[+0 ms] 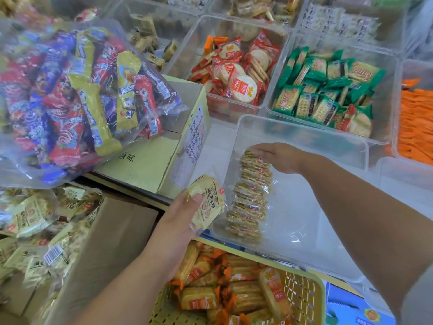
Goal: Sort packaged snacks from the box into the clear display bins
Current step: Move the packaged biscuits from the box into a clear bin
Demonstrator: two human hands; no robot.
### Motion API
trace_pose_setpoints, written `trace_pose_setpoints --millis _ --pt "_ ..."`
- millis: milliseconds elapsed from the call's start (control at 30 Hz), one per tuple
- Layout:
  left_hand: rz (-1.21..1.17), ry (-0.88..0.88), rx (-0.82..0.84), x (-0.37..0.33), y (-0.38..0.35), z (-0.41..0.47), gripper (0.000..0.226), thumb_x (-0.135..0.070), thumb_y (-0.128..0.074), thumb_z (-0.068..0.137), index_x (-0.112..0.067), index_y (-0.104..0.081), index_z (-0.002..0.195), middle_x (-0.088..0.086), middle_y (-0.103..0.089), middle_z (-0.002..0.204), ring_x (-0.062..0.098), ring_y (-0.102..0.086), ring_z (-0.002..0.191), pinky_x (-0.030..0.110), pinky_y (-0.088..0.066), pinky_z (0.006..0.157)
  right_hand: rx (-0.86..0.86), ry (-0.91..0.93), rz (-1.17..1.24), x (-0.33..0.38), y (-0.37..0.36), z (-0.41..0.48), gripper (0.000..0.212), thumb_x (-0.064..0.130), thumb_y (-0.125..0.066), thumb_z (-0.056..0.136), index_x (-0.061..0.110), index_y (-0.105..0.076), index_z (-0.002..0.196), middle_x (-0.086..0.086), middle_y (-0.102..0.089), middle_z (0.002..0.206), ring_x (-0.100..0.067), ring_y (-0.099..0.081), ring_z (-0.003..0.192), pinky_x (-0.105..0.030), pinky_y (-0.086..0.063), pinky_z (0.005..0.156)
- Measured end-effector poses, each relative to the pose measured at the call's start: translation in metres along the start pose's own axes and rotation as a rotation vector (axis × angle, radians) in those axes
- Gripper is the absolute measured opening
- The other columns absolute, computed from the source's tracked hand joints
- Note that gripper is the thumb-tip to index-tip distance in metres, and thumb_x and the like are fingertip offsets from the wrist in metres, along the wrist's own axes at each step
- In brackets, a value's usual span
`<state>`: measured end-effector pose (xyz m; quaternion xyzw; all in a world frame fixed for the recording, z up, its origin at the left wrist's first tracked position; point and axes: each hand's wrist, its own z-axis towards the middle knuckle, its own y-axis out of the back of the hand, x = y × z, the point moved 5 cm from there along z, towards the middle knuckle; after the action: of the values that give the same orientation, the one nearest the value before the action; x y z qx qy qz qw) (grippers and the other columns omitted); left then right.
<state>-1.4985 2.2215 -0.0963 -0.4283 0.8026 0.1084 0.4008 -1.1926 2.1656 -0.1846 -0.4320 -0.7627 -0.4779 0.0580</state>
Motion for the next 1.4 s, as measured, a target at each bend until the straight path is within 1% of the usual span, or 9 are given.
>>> trace_pose_setpoints --millis 200,533,667,800,967,1067,1167,1267,1400 --pt "-0.188 -0.001 0.020 -0.004 0.000 -0.001 0.059 -0.041 -0.061 0.086 -0.018 -0.058 0.140 0.004 -0.072 0.130 0.019 -0.067 0.122 0.041 -0.049 0.101 0.041 -0.023 -0.062 0.010 -0.016 0.000 0.057 0.050 -0.031 0.107 0.030 -0.023 0.160 -0.005 -0.029 0.165 -0.027 -0.028 0.150 -0.039 -0.019 0.120" --pt "-0.348 0.032 0.031 -0.022 0.003 -0.003 0.054 -0.042 -0.060 0.086 -0.014 -0.063 0.131 0.015 -0.073 0.124 0.037 -0.073 0.108 0.053 -0.064 0.077 -0.142 0.024 -0.315 0.037 0.002 -0.051 0.061 0.057 -0.032 0.104 0.035 -0.022 0.160 -0.002 -0.033 0.163 -0.033 -0.036 0.144 -0.049 -0.035 0.115" --pt "-0.335 0.019 0.100 -0.025 -0.003 -0.005 0.042 -0.021 -0.063 0.079 -0.008 -0.066 0.119 0.018 -0.076 0.113 0.036 -0.076 0.097 0.044 -0.064 0.064 -0.326 0.301 -0.235 0.071 0.007 -0.107 0.060 0.040 -0.055 0.101 0.028 -0.034 0.156 -0.004 -0.041 0.158 -0.030 -0.041 0.140 -0.042 -0.036 0.114" --pt "-0.224 0.055 0.146 -0.023 -0.019 -0.007 0.048 -0.016 -0.066 0.075 0.003 -0.063 0.119 0.027 -0.073 0.112 0.041 -0.075 0.090 0.045 -0.064 0.063 -0.506 0.647 -0.360 0.102 -0.005 -0.161 0.080 0.027 -0.076 0.085 0.028 -0.034 0.153 -0.011 -0.033 0.161 -0.034 -0.042 0.139 -0.044 -0.037 0.111" --pt "0.010 0.079 0.239 -0.021 -0.040 -0.009 0.022 -0.013 -0.060 0.094 -0.009 -0.077 0.107 0.021 -0.075 0.103 0.036 -0.075 0.083 0.045 -0.063 0.064 -0.660 0.841 -0.474 0.109 -0.016 -0.189 0.042 0.018 -0.050 0.098 0.023 -0.063 0.138 -0.008 -0.050 0.151 -0.035 -0.044 0.141 -0.051 -0.044 0.107" --pt "0.293 -0.007 0.153 -0.020 -0.041 -0.003 0.043 -0.055 -0.049 0.097 -0.029 -0.077 0.116 0.007 -0.075 0.119 0.027 -0.072 0.102 0.046 -0.056 0.088 -0.692 0.813 -0.440 0.101 -0.014 -0.188 0.041 0.018 -0.036 0.105 0.014 -0.068 0.131 -0.008 -0.061 0.141 -0.033 -0.053 0.135 -0.049 -0.047 0.105" --pt "0.791 -0.233 0.021 -0.026 -0.033 0.005 0.087 -0.091 -0.032 0.080 -0.038 -0.053 0.146 -0.007 -0.055 0.146 0.015 -0.054 0.131 0.040 -0.042 0.109 -0.760 0.598 -0.343 0.079 0.004 -0.175 0.038 0.017 -0.048 0.093 0.005 -0.070 0.122 -0.015 -0.069 0.122 -0.038 -0.065 0.114 -0.049 -0.058 0.088" --pt "1.255 -0.211 0.104 -0.006 -0.029 0.015 0.107 -0.087 -0.043 0.082 -0.026 -0.013 0.165 -0.003 -0.026 0.168 0.022 -0.029 0.152 0.042 -0.030 0.123 -0.793 0.381 -0.259 0.057 0.031 -0.150 0.033 0.014 -0.059 0.093 0.005 -0.067 0.124 -0.016 -0.067 0.113 -0.040 -0.064 0.101 -0.048 -0.058 0.078" --pt "1.536 -0.167 0.191 0.019 -0.028 0.022 0.126 -0.094 -0.042 0.072 -0.029 0.019 0.161 -0.004 -0.023 0.169 0.021 -0.033 0.150 0.038 -0.038 0.113 -0.734 0.195 -0.230 0.040 0.053 -0.100 0.025 0.016 -0.063 0.096 0.010 -0.070 0.120 -0.014 -0.067 0.104 -0.038 -0.060 0.095 -0.046 -0.055 0.074"
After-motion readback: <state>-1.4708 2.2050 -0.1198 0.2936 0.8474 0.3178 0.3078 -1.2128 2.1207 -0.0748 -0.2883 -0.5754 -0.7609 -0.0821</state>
